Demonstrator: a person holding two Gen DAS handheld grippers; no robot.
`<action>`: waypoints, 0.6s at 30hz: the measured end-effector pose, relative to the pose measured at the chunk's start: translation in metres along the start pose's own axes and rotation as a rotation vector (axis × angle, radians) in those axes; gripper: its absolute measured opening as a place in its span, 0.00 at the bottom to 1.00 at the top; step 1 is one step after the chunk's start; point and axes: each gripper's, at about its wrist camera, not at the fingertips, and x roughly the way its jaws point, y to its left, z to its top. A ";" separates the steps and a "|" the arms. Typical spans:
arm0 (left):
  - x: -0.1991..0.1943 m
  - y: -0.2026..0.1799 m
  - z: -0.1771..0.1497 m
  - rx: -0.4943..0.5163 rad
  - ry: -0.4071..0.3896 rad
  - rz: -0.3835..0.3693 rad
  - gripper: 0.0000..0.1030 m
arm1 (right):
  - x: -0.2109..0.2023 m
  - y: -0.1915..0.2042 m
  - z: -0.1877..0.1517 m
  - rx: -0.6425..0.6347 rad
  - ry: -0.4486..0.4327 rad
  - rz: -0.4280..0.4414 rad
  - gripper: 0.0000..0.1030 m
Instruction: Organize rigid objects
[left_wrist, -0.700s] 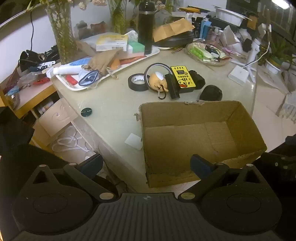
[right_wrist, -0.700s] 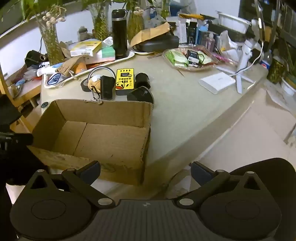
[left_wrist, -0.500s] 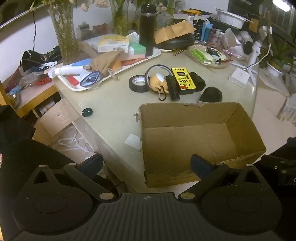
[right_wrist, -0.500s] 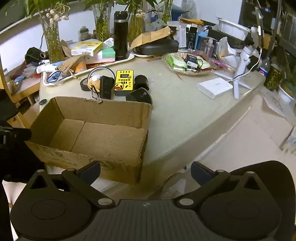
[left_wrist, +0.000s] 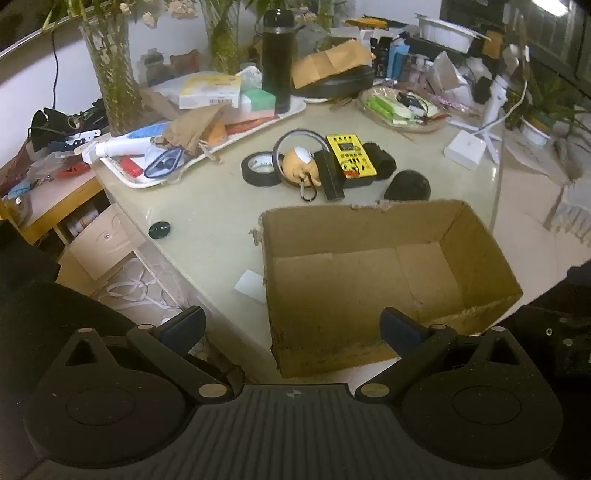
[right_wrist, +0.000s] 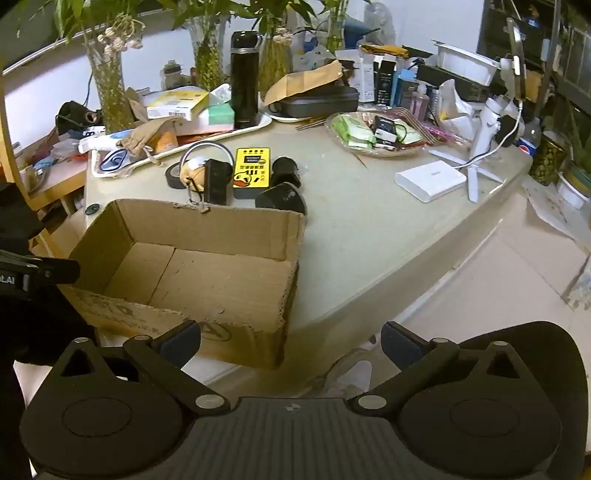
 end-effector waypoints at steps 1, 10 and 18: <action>0.001 0.000 -0.001 0.004 0.005 -0.001 1.00 | 0.000 0.001 0.000 -0.001 0.007 0.007 1.00; -0.001 0.005 -0.010 0.002 0.007 0.004 1.00 | 0.005 0.001 -0.002 0.040 0.036 0.064 1.00; 0.001 0.012 -0.013 -0.029 -0.001 -0.011 1.00 | 0.003 0.007 -0.002 0.018 0.022 0.095 1.00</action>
